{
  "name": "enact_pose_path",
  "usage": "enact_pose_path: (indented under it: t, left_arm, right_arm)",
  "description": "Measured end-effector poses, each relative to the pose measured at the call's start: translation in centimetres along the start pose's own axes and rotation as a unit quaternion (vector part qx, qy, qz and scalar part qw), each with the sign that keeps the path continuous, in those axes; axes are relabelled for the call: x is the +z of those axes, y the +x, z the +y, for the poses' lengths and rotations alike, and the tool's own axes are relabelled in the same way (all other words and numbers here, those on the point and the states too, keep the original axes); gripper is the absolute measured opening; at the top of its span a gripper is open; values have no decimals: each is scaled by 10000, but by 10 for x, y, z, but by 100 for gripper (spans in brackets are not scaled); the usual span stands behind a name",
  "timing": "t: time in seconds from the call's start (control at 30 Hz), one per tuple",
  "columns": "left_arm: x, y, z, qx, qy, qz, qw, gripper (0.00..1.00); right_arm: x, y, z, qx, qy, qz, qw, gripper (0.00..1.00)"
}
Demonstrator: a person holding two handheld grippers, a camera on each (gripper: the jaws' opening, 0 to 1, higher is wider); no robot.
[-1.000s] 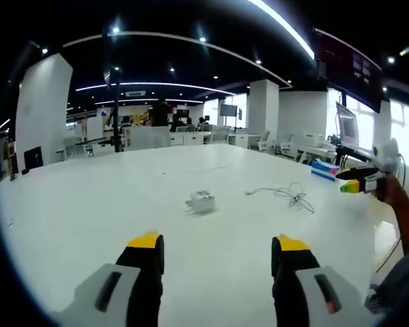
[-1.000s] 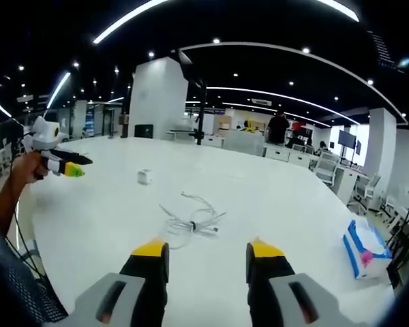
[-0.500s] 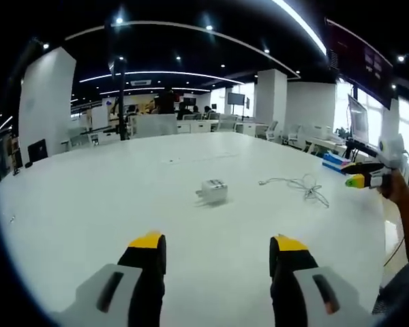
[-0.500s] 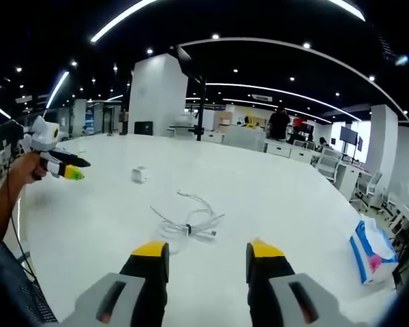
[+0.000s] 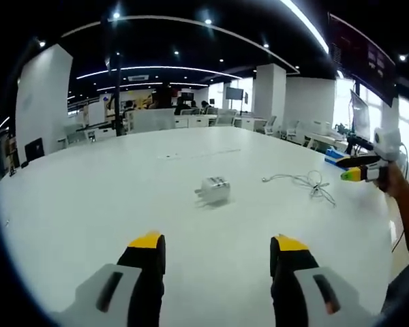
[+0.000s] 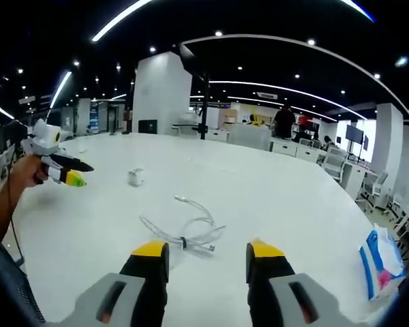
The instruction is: Plug the desk Type‑C cable into the charger adapter.
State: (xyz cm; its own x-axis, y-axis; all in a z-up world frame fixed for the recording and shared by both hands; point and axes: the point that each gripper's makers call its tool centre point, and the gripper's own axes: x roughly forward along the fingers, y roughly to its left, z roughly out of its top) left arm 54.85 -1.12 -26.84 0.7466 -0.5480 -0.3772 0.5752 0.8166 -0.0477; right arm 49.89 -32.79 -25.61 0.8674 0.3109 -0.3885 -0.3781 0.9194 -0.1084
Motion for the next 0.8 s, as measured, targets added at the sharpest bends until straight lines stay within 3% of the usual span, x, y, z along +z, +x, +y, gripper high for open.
enact_pose_path:
  t: [0.13,0.6,0.8]
  left_arm:
    - [0,2,2,47,82,106,9999,62]
    - [3,5,3,28,-24,20,10000,62]
    - [-2,10,2,116,211,197,9995,62]
  right_arm:
    - [1,2,1,10,26,6,10000,47]
    - [4,9,-5,-140,170,-33,9998,47]
    - [1,16,-6,-115,197,7,9997,47]
